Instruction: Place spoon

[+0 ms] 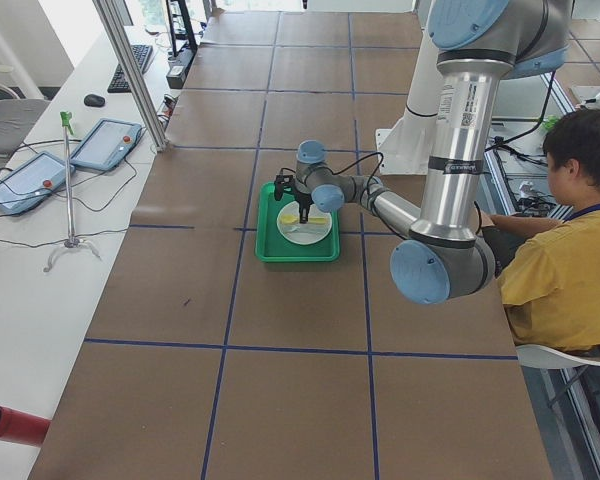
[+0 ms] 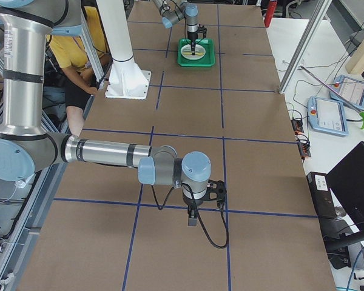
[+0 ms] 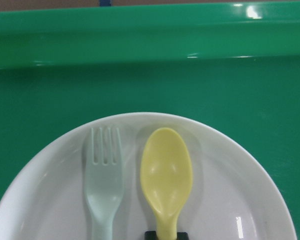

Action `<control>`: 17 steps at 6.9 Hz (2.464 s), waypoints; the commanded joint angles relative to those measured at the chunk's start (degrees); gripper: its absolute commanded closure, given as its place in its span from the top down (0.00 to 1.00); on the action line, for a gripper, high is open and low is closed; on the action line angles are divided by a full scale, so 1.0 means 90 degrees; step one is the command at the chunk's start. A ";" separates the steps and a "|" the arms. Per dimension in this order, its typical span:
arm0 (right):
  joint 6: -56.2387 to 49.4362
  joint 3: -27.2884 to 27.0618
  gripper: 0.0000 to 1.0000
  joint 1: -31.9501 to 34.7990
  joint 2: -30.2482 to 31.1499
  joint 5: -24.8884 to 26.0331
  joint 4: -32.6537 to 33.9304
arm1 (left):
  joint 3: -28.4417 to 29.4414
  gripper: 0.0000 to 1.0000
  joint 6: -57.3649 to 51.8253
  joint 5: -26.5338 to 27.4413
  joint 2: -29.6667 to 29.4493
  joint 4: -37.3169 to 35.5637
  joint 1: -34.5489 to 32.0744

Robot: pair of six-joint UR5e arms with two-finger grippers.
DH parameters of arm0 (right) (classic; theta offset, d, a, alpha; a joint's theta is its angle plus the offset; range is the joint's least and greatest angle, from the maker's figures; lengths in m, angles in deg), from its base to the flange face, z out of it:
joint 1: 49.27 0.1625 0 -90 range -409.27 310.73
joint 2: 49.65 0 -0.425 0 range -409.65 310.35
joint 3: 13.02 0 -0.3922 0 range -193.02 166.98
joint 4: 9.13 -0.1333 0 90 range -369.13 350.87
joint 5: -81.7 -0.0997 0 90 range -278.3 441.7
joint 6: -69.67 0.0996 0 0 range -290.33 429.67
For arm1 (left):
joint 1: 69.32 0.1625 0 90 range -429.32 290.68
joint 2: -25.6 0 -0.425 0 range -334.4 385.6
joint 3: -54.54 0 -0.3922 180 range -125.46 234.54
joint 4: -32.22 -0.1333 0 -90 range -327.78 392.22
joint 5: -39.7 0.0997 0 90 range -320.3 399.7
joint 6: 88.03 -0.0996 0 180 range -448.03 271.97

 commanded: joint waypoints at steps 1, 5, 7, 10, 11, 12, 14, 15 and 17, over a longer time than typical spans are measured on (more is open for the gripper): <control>0.0000 0.0000 1.00 0.0000 0.0000 0.0000 0.0000 | -0.0263 0.00 -0.0039 -0.0010 -0.0017 -0.0413 -0.0070; 0.0000 0.0000 1.00 0.0000 0.0000 0.0000 0.0000 | -0.0200 0.00 0.1012 0.0058 -0.1156 -0.1480 -0.0090; 0.0000 0.0000 1.00 0.0000 0.0000 0.0000 -0.0010 | 0.0163 0.00 0.1550 0.0078 -0.1530 -0.1481 0.0329; 0.0000 0.0000 1.00 0.0000 0.0000 0.0000 0.0000 | 0.0174 0.10 0.1602 0.0342 -0.1522 -0.1481 0.0438; 0.0000 0.0000 1.00 0.0000 0.0000 0.0000 0.0000 | 0.0135 0.18 0.1543 0.0342 -0.1483 -0.1481 0.0418; 0.0000 0.0000 1.00 0.0000 0.0000 0.0000 0.0000 | 0.0125 0.30 0.1524 0.0351 -0.1463 -0.1481 0.0389; 0.0000 0.0000 1.00 0.0000 0.0000 0.0000 0.0000 | 0.0076 0.99 0.1543 0.0352 -0.1472 -0.1481 0.0350; 0.0000 0.0000 1.00 0.0000 0.0000 0.0000 -0.0010 | 0.0038 1.00 0.1582 0.0361 -0.1472 -0.1481 0.0263; 0.0000 0.0000 1.00 0.0000 0.0000 0.0000 0.0000 | -0.0322 1.00 0.0827 0.0322 -0.1385 -0.1491 -0.0350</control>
